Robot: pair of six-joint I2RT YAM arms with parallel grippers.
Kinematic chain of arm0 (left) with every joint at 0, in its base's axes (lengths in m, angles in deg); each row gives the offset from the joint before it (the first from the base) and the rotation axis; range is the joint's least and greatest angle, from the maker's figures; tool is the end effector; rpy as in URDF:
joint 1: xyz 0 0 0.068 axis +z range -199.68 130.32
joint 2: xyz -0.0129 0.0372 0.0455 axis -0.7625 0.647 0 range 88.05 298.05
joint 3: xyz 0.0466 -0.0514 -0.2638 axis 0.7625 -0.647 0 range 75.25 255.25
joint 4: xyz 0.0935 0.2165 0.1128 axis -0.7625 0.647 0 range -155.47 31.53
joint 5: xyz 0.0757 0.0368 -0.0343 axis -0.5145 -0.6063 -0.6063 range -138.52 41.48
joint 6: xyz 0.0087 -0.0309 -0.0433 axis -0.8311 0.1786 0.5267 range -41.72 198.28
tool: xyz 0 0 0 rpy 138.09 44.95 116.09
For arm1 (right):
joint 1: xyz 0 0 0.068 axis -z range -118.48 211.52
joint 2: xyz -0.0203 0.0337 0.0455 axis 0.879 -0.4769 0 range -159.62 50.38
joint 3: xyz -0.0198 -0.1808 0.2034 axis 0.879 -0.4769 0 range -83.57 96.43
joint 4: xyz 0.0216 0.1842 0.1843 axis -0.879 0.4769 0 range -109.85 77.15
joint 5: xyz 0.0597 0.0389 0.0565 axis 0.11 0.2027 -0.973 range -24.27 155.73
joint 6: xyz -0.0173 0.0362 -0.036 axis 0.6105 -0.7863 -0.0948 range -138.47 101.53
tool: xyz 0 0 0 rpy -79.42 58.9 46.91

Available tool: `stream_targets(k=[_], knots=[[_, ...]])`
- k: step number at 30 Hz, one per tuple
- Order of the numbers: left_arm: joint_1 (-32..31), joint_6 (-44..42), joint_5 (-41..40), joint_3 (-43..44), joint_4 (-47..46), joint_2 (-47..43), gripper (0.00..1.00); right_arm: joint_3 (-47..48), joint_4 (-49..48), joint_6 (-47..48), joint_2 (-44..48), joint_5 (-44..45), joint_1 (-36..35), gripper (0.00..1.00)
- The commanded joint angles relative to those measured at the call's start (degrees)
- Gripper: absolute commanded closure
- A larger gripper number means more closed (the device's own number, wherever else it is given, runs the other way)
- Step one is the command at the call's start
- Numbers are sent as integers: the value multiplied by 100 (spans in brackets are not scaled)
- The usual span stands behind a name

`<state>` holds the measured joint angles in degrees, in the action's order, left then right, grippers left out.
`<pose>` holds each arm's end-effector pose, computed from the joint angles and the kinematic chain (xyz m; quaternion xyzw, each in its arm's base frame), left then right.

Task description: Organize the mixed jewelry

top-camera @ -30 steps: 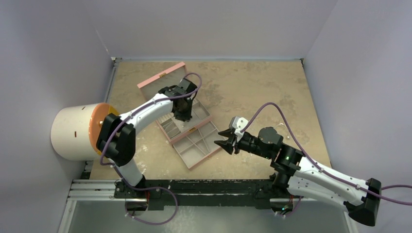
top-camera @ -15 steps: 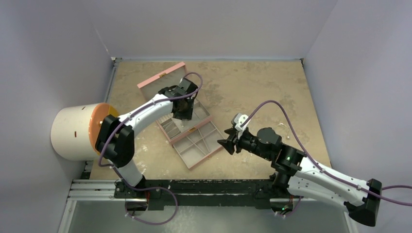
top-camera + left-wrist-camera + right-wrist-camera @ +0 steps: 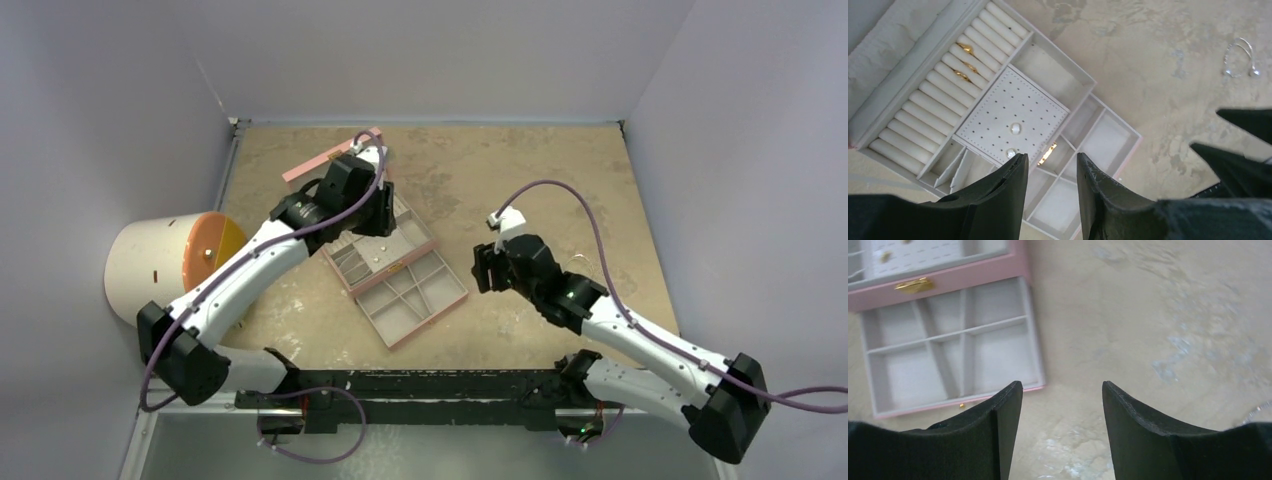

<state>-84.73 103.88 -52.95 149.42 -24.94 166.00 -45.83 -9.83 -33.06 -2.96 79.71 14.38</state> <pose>0.2403 -0.1652 0.3389 0.0609 0.9190 -0.1651 0.3528 0.1507 0.1498 0.2703 -0.1732 0.8245 0.1828 0.5067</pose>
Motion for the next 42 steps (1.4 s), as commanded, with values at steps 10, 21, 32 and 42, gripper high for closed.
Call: stream_targets(k=[10,21,32,42], knots=[[-238,-300,1139,-1572,-1283,-1601,59,281,1366,-1727,-356,1252,1645,38],[-248,-199,1322,-2076,-1246,-1971,60,153,1039,-1750,-1179,1062,3183,41],[-246,-187,1471,-2286,-1234,-2497,60,603,1043,-1791,-2260,332,4269,44],[-245,-187,1471,-2276,-1230,-2504,60,872,951,-1758,-2927,129,4593,51]])
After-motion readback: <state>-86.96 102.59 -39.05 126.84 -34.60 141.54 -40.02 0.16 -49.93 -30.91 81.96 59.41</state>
